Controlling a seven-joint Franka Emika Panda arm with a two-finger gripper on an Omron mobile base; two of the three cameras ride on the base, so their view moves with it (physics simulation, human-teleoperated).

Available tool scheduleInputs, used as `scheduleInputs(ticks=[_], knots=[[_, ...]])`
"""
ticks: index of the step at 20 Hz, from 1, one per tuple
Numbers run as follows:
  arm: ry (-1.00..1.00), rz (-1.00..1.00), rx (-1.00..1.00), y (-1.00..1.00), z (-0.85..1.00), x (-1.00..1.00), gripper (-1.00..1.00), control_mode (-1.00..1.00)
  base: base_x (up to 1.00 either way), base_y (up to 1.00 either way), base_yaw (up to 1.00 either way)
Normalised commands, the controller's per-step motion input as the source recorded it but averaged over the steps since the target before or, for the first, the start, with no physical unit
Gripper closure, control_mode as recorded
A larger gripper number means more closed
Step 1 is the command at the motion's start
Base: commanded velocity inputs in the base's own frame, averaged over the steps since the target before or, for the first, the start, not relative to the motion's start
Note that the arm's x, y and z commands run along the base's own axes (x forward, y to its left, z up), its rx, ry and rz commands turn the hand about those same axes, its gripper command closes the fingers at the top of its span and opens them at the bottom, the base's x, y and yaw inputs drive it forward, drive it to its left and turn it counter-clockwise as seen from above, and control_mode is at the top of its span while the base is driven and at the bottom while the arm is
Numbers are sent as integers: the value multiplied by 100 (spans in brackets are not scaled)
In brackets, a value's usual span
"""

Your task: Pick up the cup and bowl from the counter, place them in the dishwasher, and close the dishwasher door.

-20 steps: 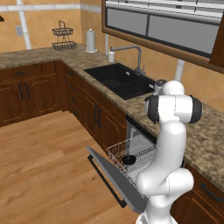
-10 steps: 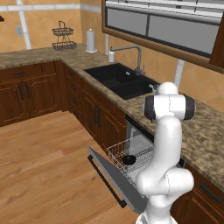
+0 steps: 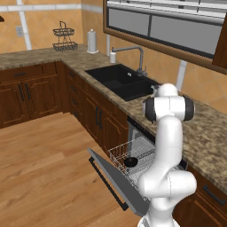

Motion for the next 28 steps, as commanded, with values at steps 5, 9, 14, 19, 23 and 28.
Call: scheduleInputs(ticks=[5,9,14,19,23,28], knots=[[10,0,0,1,-5,-38,100,-100,0,0,0],[0,0,0,16,0,-89,100,-100,0,0,0],[-7,0,0,41,0,-100,100,-100,0,0,0],[-4,-1,0,89,-3,-100,100,-100,0,0,0],[0,0,0,100,-9,-100,100,-100,0,0,0],[2,0,-3,96,-49,-70,100,-100,0,0,0]])
